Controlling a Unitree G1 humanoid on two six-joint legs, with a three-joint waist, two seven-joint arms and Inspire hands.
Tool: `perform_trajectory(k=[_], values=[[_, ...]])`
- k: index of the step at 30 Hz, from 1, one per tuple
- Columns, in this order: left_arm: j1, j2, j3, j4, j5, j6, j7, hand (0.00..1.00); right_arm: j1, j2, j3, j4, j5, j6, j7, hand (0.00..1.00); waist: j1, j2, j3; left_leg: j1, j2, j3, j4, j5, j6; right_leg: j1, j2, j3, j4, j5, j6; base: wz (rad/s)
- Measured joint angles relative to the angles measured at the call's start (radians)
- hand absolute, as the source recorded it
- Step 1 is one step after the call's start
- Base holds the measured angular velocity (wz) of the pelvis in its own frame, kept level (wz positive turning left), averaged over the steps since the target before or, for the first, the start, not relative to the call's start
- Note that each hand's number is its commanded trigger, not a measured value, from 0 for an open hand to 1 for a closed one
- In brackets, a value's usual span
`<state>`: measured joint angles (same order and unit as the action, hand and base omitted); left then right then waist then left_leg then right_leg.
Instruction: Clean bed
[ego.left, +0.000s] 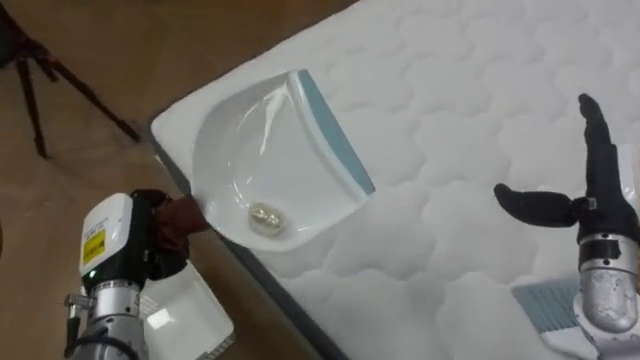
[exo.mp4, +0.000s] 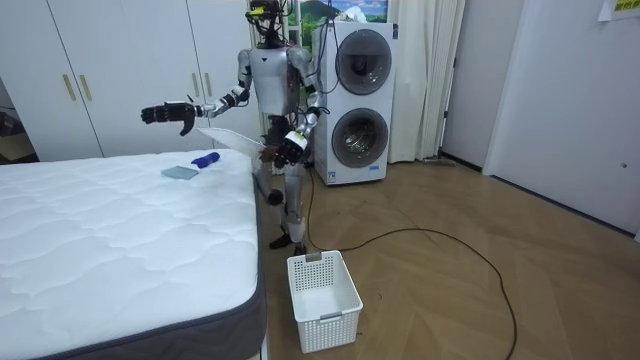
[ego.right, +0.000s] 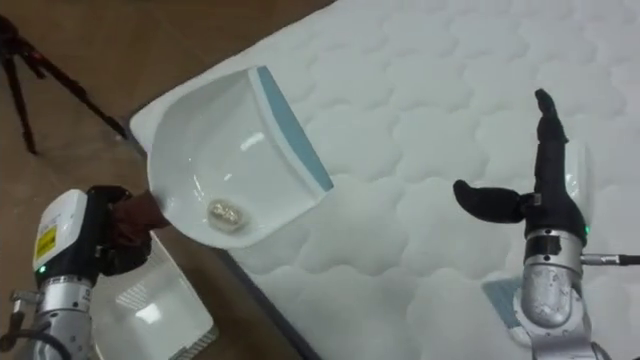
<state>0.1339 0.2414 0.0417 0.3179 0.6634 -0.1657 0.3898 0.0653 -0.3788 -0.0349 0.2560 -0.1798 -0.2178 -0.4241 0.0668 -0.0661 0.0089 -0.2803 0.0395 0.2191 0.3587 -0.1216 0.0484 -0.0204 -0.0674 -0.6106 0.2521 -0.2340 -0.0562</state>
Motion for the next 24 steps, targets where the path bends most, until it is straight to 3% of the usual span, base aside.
perform_trajectory(k=[1,2,3,4,5,6,7,8,9,10,11,12,13,14,16,18,21,24], values=[[0.000,0.000,-0.005,-0.001,0.006,-0.010,-0.005,1.00,0.020,0.000,-0.010,0.000,-0.014,0.002,-0.010,0.00,-0.026,0.002,-0.0008,0.012,0.002,0.051,0.010,-0.001,0.013,0.027,-0.015,-0.115,-0.005,-0.001,0.008,1.05],[0.000,0.000,-0.006,-0.001,0.005,-0.012,-0.008,1.00,0.031,0.000,-0.013,-0.001,-0.018,0.003,-0.011,0.00,-0.040,0.003,-0.0015,0.019,0.003,0.071,0.025,-0.010,0.025,0.043,-0.021,-0.168,-0.003,-0.002,0.012,1.16],[-0.002,-0.002,-0.008,0.000,0.004,-0.014,-0.010,1.00,0.043,0.000,-0.017,-0.003,-0.021,0.005,-0.011,0.00,-0.064,0.015,-0.0009,0.015,0.000,0.070,0.031,-0.025,0.042,0.065,-0.020,-0.248,0.026,-0.011,0.024,0.86],[-0.006,-0.006,-0.010,0.004,0.002,-0.012,-0.012,1.00,0.041,0.002,-0.020,-0.002,-0.019,0.008,-0.012,0.00,-0.069,0.026,0.0022,0.010,-0.009,0.012,0.032,-0.030,0.050,0.061,-0.020,-0.216,0.060,-0.017,0.028,1.00],[-0.015,-0.018,-0.014,0.012,0.003,-0.007,-0.022,1.00,0.039,0.007,-0.028,-0.002,-0.014,0.015,-0.014,0.00,-0.096,0.031,0.0051,0.014,-0.071,-0.147,0.011,-0.003,0.049,0.036,-0.005,0.002,0.102,-0.011,0.020,1.28],[-0.017,-0.014,-0.016,0.013,0.003,-0.009,-0.033,1.00,0.052,0.029,-0.038,-0.009,-0.019,0.012,-0.023,0.00,-0.140,0.019,0.0001,0.038,-0.152,-0.303,-0.064,0.049,0.011,0.021,0.044,0.236,0.068,-0.010,0.003,1.40],[-0.017,-0.011,-0.017,0.015,0.002,-0.011,-0.036,1.00,0.065,0.040,-0.040,-0.016,-0.019,0.012,-0.031,0.00,-0.162,-0.010,-0.0162,0.052,-0.203,-0.387,-0.111,0.075,-0.043,0.014,0.045,0.322,0.024,-0.010,-0.009,1.49],[-0.032,-0.008,-0.002,0.022,-0.005,-0.028,-0.030,1.00,0.060,0.037,-0.046,-0.054,-0.030,0.012,-0.039,0.00,-0.185,-0.037,-0.0028,0.015,-0.186,-0.255,0.005,0.009,-0.033,0.022,0.019,0.304,-0.003,-0.002,0.015,1.03],[-0.040,0.003,-0.015,0.037,-0.023,-0.029,-0.039,1.00,0.057,0.038,-0.046,-0.069,-0.030,0.012,-0.064,0.00,-0.173,-0.001,0.0079,-0.009,-0.058,-0.134,0.196,-0.136,-0.002,0.021,0.035,0.215,0.049,-0.032,0.016,0.68],[-0.040,0.012,-0.023,0.040,-0.025,-0.029,-0.045,1.00,0.057,0.041,-0.044,-0.071,-0.028,0.014,-0.072,0.00,-0.155,0.010,0.0118,-0.014,-0.010,-0.124,0.265,-0.199,-0.016,0.018,0.037,0.185,0.102,-0.064,0.018,0.27],[-0.033,0.024,-0.041,0.043,-0.025,-0.028,-0.049,1.00,0.063,0.043,-0.042,-0.076,-0.026,0.015,-0.076,0.00,-0.132,0.030,0.0239,-0.023,-0.016,-0.190,0.331,-0.256,-0.002,0.004,0.038,0.186,0.205,-0.112,0.037,0.68],[-0.024,0.035,-0.057,0.043,-0.023,-0.018,-0.056,1.00,0.090,0.054,-0.043,-0.084,-0.028,0.017,-0.074,0.00,-0.150,0.010,0.0161,-0.007,-0.060,-0.245,0.313,-0.242,0.009,-0.009,0.033,0.245,0.227,-0.121,0.041,1.01],[-0.024,0.034,-0.065,0.042,-0.023,-0.015,-0.057,1.00,0.098,0.053,-0.049,-0.087,-0.028,0.016,-0.073,0.00,-0.148,0.007,0.0153,0.001,-0.076,-0.267,0.291,-0.228,0.011,-0.021,0.034,0.282,0.228,-0.119,0.044,1.22],[-0.024,0.036,-0.073,0.035,-0.023,-0.013,-0.058,1.00,0.090,0.053,-0.060,-0.087,-0.024,0.017,-0.070,0.00,-0.126,0.006,0.0143,0.020,-0.103,-0.294,0.243,-0.195,0.013,-0.054,0.033,0.347,0.212,-0.102,0.063,0.77],[-0.024,0.063,-0.076,0.004,-0.024,-0.010,-0.057,1.00,0.076,0.054,-0.046,-0.087,-0.022,0.014,-0.062,0.00,-0.082,0.004,0.0134,0.054,-0.127,-0.332,0.179,-0.149,0.043,-0.080,0.029,0.416,0.141,-0.006,0.080,0.66],[-0.024,0.073,-0.065,0.001,-0.025,-0.009,-0.054,1.00,0.074,0.055,-0.021,-0.085,-0.021,0.009,-0.059,0.00,-0.064,-0.005,0.0083,0.080,-0.138,-0.341,0.145,-0.131,0.047,-0.078,0.015,0.415,0.123,0.055,0.081,0.71],[-0.021,0.075,-0.051,0.001,-0.026,-0.008,-0.045,1.00,0.060,0.054,-0.008,-0.084,-0.017,-0.003,-0.052,0.00,-0.033,-0.001,0.0066,0.090,-0.142,-0.360,0.113,-0.113,0.049,-0.050,0.017,0.413,0.088,0.057,0.081,0.41],[-0.009,0.064,-0.047,0.001,-0.021,-0.001,-0.046,1.00,0.052,0.053,-0.008,-0.083,0.003,0.003,-0.042,0.00,-0.029,0.000,0.0056,0.079,-0.135,-0.359,0.108,-0.109,0.046,-0.047,0.022,0.408,0.081,0.055,0.079,0.19]])
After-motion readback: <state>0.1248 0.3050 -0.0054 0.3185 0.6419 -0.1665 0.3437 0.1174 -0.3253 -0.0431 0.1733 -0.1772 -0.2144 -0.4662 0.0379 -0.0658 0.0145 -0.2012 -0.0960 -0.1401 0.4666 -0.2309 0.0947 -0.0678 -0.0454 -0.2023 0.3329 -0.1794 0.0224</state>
